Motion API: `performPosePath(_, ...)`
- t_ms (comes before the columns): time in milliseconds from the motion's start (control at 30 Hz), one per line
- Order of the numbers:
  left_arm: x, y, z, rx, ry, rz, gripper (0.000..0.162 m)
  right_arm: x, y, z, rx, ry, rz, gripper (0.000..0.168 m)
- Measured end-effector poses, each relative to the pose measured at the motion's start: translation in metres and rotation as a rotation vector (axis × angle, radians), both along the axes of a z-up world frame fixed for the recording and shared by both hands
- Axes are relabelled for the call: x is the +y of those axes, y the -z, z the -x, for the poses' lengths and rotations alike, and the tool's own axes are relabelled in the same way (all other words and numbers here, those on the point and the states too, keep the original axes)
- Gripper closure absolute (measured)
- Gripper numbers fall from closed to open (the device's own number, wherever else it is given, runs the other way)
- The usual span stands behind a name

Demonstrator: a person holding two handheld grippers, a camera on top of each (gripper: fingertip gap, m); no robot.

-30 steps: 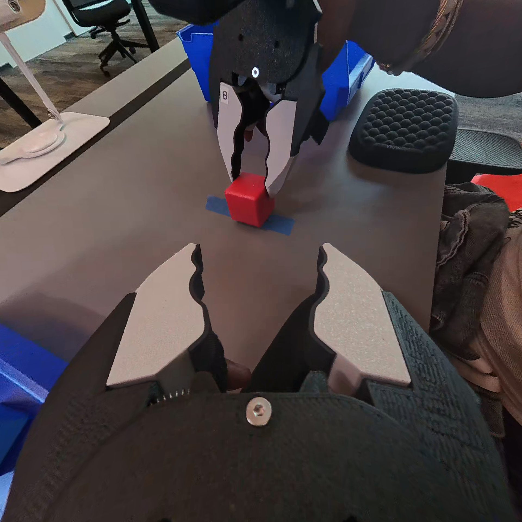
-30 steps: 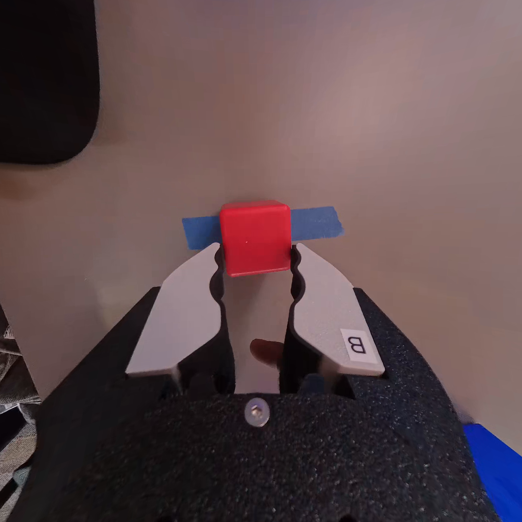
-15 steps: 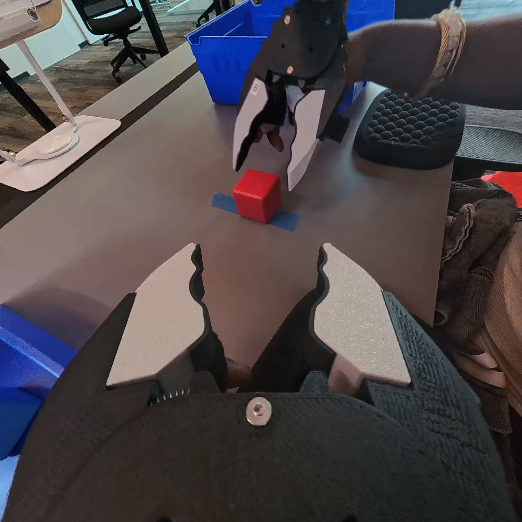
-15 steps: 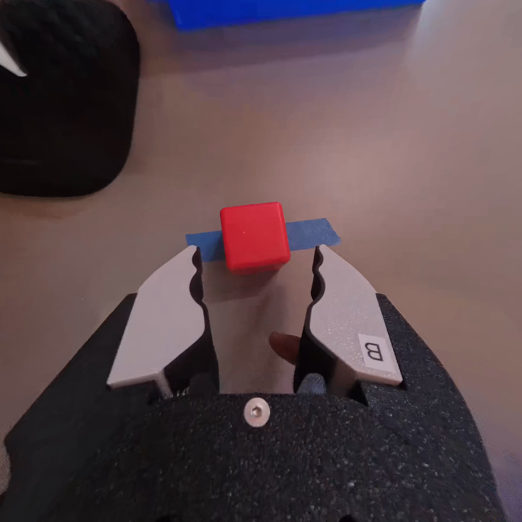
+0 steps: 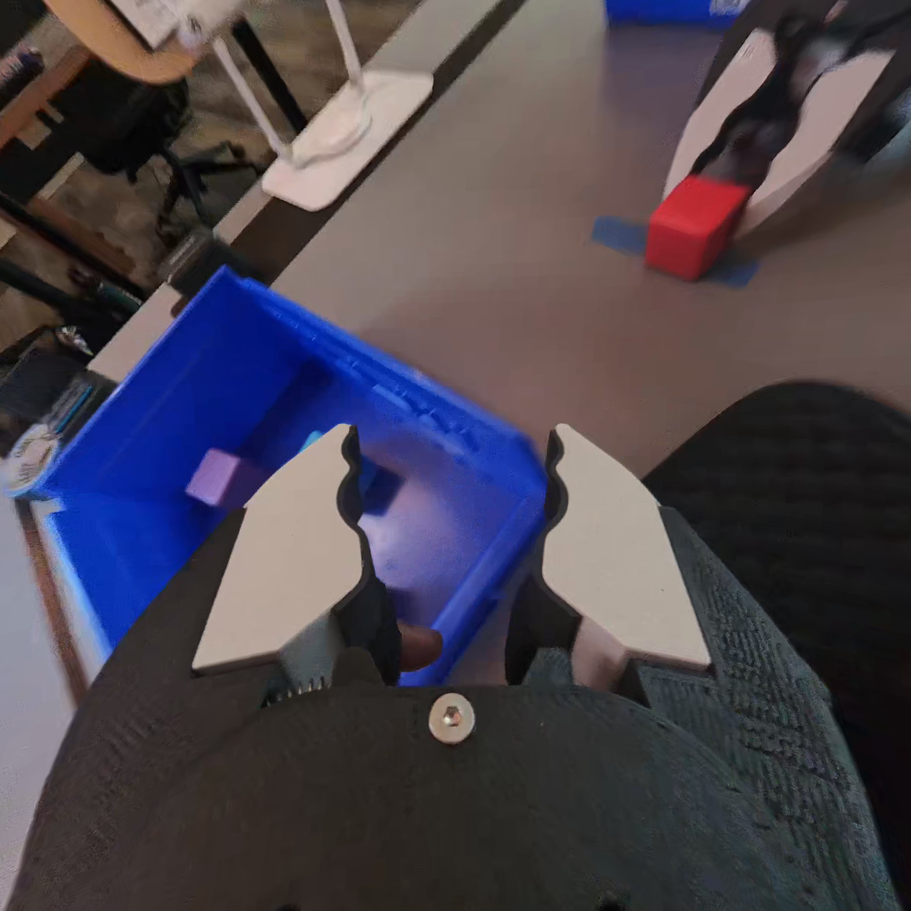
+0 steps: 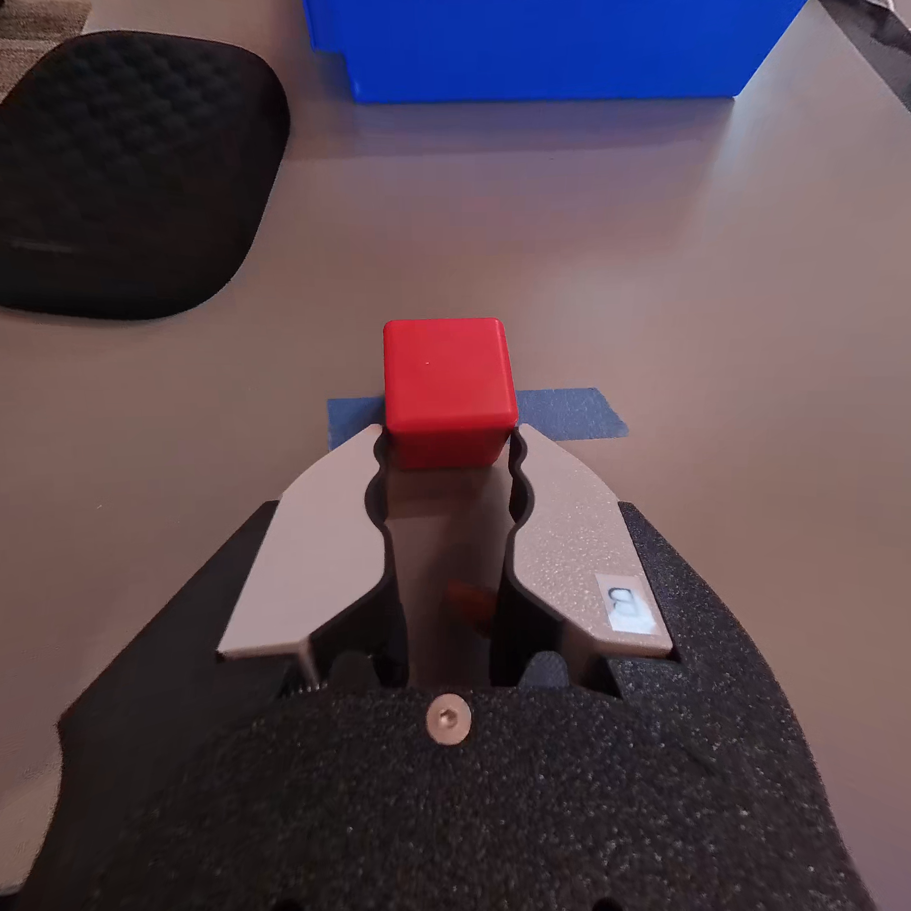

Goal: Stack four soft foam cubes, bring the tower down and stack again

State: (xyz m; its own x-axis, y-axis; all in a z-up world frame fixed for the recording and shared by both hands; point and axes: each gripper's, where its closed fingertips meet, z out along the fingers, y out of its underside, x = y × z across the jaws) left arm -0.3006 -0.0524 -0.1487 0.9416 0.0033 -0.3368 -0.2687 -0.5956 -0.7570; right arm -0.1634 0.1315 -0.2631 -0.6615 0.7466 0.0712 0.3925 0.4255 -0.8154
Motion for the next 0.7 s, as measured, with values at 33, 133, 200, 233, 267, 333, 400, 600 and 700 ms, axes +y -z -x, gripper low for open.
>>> performPosePath(33,-0.004,0.002,0.016,0.032,0.011,0.08,0.09,0.0,0.0,0.0,-0.001,-0.003,0.0,0.122)
performPosePath(133,-0.001,0.018,0.068,0.177,0.117,0.321,0.089,-0.001,0.0,-0.001,0.001,-0.012,-0.002,0.122)
performPosePath(200,0.008,0.036,0.091,0.181,0.2,0.426,0.091,-0.001,0.0,-0.001,0.002,-0.013,-0.004,0.122)
performPosePath(233,0.012,0.046,0.099,0.158,0.224,0.467,0.091,-0.001,0.0,-0.001,0.002,-0.012,-0.004,0.122)
performPosePath(267,0.015,0.056,0.107,0.137,0.239,0.504,0.093,-0.001,0.0,-0.001,0.002,-0.011,-0.004,0.122)
performPosePath(333,0.018,0.075,0.119,0.089,0.255,0.567,0.095,-0.001,0.0,-0.001,0.002,-0.009,-0.005,0.122)
performPosePath(400,0.022,0.089,0.129,0.061,0.251,0.582,0.103,-0.001,0.0,-0.001,0.002,-0.009,-0.005,0.122)
performPosePath(600,0.027,0.086,0.137,0.016,0.185,0.519,0.116,-0.001,0.0,0.0,0.001,-0.009,-0.004,0.122)
performPosePath(700,0.04,0.041,0.119,0.035,0.164,0.407,0.116,-0.001,0.001,0.0,0.001,-0.009,-0.004,0.122)
